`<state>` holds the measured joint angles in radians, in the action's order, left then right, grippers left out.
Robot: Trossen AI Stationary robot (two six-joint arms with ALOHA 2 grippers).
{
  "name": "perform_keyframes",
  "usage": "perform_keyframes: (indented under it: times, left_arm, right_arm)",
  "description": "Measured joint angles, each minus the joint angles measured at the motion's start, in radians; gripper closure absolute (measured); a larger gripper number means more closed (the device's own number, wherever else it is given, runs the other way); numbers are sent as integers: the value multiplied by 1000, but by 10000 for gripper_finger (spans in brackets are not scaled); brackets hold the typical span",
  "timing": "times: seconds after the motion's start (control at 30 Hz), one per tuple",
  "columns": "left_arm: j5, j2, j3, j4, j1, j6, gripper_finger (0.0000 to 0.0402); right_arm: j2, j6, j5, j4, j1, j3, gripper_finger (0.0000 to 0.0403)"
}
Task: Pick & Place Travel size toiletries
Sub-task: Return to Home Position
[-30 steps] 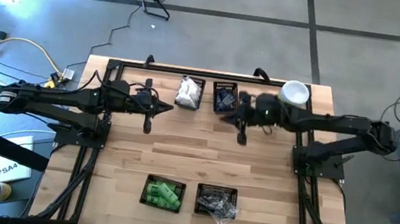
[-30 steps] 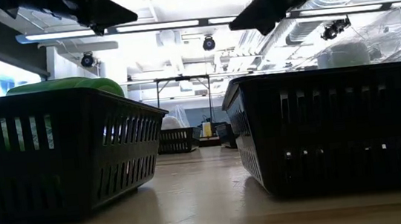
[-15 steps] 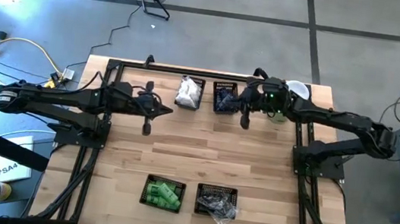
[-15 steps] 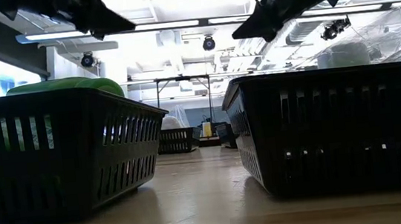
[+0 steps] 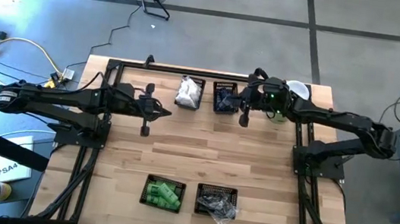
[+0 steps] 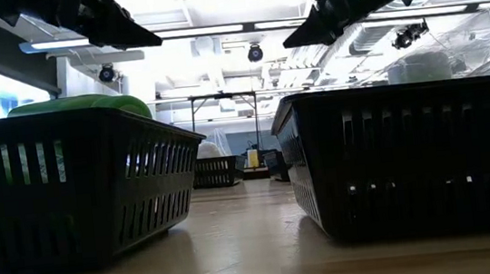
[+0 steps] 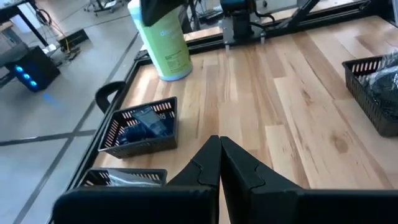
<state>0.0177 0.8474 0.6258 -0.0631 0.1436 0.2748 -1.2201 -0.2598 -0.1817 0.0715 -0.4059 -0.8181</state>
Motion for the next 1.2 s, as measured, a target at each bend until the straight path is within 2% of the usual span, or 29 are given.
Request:
perform_keyframes:
  times: [0.13, 0.2, 0.27, 0.47, 0.7, 0.83, 1.07, 1.2]
  left_arm:
    - [0, 0, 0, -14, 0, 9, 401]
    - [0, -3, 0, -44, 1, 28, 401]
    - [0, -8, 0, -66, 1, 35, 401]
    - [-7, -33, -1, -116, 1, 6, 401]
    - [-6, -46, -2, -118, 1, -49, 401]
    - [3, -47, -24, -29, 1, -97, 401]
    - [-25, -51, -249, 324, 0, -134, 401]
    - [-27, -130, -299, 298, 0, -175, 401]
  right_arm:
    - [0, -8, 104, 1, -17, 0, 401]
    - [0, -7, 114, 0, -40, 0, 401]
    - [0, -2, 86, 0, -68, 0, 401]
    - [1, 0, -88, 14, -160, 0, 401]
    - [1, 1, -167, 27, -221, 0, 401]
    - [1, 1, -207, 28, -239, 0, 401]
    - [1, -26, -221, 31, -238, 0, 401]
    - [1, -28, -219, 29, -238, 0, 401]
